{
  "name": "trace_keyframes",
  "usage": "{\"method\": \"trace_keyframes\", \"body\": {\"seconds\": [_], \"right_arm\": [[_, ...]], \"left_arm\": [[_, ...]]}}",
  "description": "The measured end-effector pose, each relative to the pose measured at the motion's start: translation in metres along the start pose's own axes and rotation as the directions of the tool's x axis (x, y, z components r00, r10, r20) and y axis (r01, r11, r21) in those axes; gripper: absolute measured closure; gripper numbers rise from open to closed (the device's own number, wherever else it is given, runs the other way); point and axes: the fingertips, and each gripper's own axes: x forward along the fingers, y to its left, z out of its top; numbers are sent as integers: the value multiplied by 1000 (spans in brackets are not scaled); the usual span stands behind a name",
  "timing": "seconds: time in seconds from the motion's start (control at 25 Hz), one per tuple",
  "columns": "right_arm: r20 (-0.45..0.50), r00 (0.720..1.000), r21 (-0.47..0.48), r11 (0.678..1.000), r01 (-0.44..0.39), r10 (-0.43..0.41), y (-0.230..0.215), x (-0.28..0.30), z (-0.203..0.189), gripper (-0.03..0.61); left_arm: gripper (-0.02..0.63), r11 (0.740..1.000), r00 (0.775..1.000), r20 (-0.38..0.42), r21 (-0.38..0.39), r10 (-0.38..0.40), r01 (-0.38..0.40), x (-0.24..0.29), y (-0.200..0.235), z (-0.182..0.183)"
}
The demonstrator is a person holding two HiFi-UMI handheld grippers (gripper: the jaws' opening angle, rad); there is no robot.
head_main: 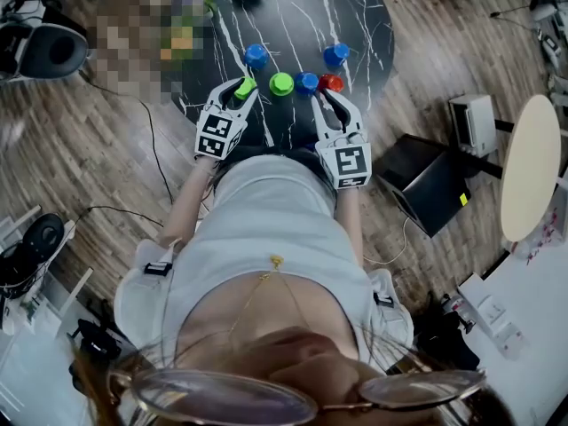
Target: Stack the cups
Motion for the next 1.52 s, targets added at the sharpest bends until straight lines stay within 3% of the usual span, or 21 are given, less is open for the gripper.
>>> {"method": "trace_keyframes", "body": {"seconds": [0.16, 0.52, 0.8, 1.2, 1.52], "right_arm": [[-11, 1000, 7, 1000, 21, -21, 4, 1, -3, 528], [-45, 997, 15, 998, 66, -66, 6, -1, -10, 528], [-63, 996, 12, 998, 60, -59, -1, -1, -15, 528], [-60, 998, -2, 1000, 28, -28, -23, -4, -17, 526], [-43, 999, -8, 1000, 7, -7, -35, -6, -16, 528]], "left_arm": [[463, 1000, 999, -43, 18, 13, -12, 4, 14, -21], [357, 998, 979, -202, 65, 23, -10, 25, 28, -70], [350, 997, 963, -268, 74, 42, -23, 41, 31, -90], [380, 994, 956, -275, 41, 107, -99, 39, 33, -86], [380, 992, 968, -220, 42, 122, -116, 25, 21, -54]]}}
